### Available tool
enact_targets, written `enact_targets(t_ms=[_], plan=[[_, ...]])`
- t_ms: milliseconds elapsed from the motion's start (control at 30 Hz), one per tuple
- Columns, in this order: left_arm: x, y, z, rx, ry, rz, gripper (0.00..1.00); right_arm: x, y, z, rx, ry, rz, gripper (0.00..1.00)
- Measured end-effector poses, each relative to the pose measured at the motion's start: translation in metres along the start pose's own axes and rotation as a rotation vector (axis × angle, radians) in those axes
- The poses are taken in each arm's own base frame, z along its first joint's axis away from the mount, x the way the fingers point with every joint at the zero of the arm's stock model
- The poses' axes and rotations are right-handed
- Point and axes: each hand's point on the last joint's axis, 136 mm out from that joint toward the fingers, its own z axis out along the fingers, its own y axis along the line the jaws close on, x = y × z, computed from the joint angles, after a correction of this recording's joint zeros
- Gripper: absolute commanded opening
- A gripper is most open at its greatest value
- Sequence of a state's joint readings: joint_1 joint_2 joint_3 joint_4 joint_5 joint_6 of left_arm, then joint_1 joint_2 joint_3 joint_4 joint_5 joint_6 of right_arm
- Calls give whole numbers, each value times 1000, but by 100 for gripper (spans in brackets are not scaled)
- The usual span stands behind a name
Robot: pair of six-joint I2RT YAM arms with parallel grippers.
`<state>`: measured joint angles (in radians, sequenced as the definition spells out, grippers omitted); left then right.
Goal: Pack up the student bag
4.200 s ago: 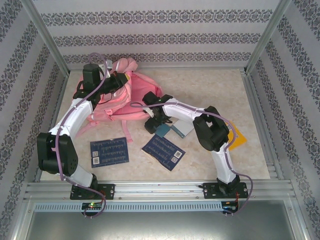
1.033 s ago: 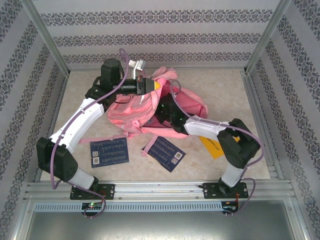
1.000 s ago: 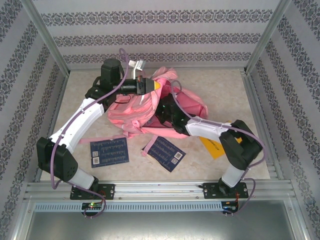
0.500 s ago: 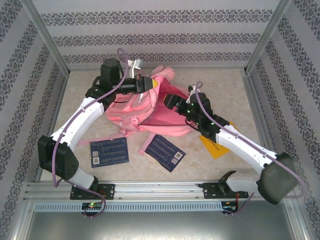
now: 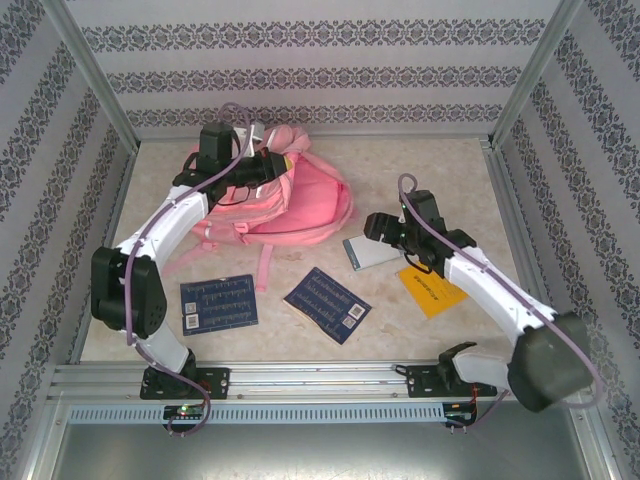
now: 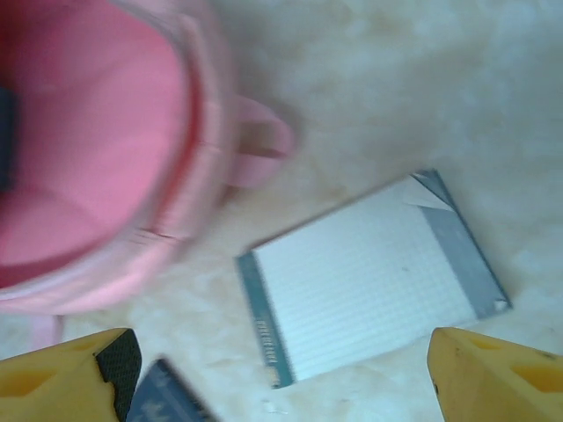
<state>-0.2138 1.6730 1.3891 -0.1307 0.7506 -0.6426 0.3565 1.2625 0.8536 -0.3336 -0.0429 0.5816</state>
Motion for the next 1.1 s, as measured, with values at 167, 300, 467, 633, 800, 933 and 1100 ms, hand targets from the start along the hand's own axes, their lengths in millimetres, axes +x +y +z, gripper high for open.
enact_targets(t_ms=[167, 300, 467, 633, 800, 933, 1100], plan=[[13, 23, 14, -56, 42, -29, 45, 20, -46, 47, 149, 156, 36, 84], [24, 26, 21, -91, 69, -19, 58, 22, -66, 71, 210, 217, 66, 84], [53, 8, 37, -92, 133, 33, 61, 17, -77, 88, 222, 248, 96, 79], [83, -13, 56, -77, 190, 37, 52, 25, -70, 96, 171, 293, 95, 67], [129, -4, 83, -193, 256, -50, 53, 34, -60, 98, 101, 320, 104, 63], [161, 20, 103, -319, 322, -129, 53, 45, -53, 94, 58, 322, 98, 62], [182, 43, 107, -423, 355, -177, 53, 53, -51, 90, 29, 316, 107, 62]])
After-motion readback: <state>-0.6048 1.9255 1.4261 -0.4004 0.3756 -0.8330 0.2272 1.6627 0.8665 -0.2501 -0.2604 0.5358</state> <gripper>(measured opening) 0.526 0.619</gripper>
